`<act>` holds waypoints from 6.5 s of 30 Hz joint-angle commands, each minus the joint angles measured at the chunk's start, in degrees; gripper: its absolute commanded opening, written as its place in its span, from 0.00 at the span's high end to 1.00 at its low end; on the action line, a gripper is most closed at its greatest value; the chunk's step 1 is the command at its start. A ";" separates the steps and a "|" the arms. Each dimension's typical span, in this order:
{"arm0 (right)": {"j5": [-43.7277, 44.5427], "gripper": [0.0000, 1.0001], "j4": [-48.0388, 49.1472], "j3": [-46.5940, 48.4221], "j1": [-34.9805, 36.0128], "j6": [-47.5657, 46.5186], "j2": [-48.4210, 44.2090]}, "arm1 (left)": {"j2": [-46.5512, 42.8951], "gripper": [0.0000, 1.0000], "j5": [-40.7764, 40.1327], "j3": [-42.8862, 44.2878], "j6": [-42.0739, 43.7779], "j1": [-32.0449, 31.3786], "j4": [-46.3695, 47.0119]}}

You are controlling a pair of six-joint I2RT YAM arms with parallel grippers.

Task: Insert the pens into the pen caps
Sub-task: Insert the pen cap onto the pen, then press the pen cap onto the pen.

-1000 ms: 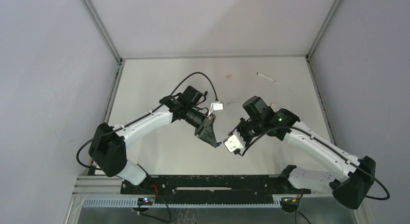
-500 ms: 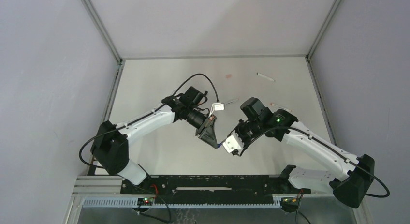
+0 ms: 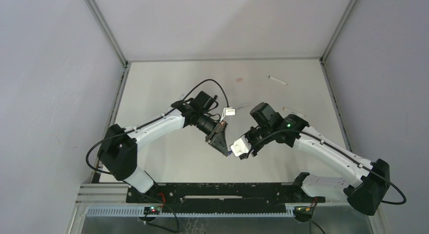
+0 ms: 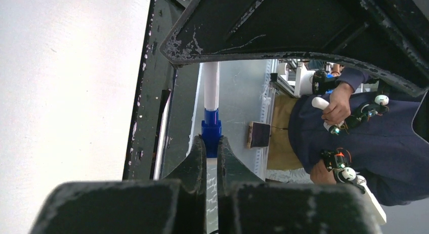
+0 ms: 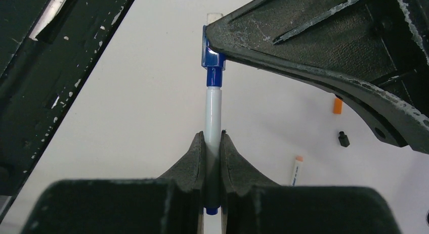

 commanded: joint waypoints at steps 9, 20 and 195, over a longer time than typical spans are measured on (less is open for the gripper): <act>-14.33 1.00 6.56 -1.82 -2.61 6.82 -1.45 | 0.38 0.78 -2.73 3.23 -2.96 0.91 6.86; -18.07 1.00 7.39 -3.45 -7.08 7.55 -3.13 | -2.18 0.48 -4.54 4.79 -3.97 2.77 6.73; -24.55 1.00 74.17 -2.18 -25.24 110.30 -1.54 | -25.36 0.59 -42.68 -23.87 -47.35 -1.47 85.70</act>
